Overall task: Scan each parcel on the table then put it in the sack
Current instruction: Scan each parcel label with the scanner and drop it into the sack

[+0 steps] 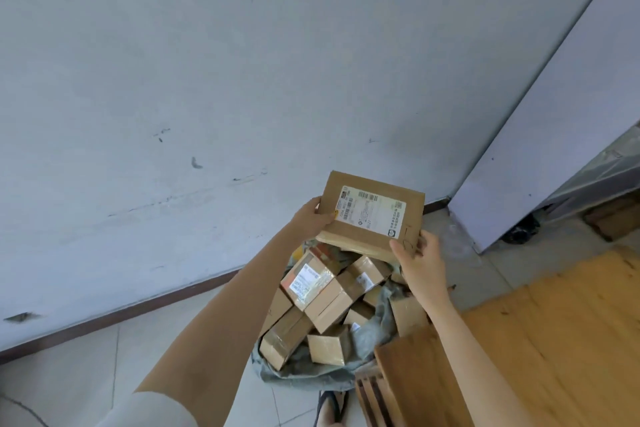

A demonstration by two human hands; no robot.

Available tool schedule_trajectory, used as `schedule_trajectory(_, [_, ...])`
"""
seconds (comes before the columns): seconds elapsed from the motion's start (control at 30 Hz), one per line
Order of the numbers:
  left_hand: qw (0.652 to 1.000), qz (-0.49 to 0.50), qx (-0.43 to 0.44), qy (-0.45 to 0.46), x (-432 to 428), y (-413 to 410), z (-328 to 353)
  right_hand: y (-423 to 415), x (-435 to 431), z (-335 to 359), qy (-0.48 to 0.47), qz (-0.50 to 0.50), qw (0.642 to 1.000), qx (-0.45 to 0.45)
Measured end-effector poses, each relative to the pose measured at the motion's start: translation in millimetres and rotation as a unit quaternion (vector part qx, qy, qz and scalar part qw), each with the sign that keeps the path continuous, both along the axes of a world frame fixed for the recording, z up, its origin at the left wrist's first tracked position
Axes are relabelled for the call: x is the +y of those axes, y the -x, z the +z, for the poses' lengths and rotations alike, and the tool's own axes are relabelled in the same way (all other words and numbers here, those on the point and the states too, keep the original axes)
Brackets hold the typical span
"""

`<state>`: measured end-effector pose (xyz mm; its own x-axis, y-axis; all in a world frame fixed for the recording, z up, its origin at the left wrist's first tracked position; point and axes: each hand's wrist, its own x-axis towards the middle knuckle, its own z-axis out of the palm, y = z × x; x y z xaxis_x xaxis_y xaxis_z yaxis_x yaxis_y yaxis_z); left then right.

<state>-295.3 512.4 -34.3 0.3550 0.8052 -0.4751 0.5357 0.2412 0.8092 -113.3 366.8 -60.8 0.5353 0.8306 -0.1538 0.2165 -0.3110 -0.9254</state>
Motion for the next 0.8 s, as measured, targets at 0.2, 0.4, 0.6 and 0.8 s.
schedule_trajectory(0.2, [0.998,-0.009,0.058,0.005,64,-34,-39,-33,49,-41,0.116,0.042,0.992,-0.031])
schedule_trajectory(0.4, [0.99,0.0,0.138,0.025,93,-35,-78,-30,53,-74,0.185,0.044,0.981,-0.024])
schedule_trajectory(0.6, [0.981,-0.063,0.18,0.018,100,-40,-71,-27,57,-75,0.198,0.048,0.979,-0.029])
schedule_trajectory(0.8, [0.962,-0.177,0.206,-0.033,96,-56,-40,-24,54,-54,0.203,0.05,0.977,-0.045])
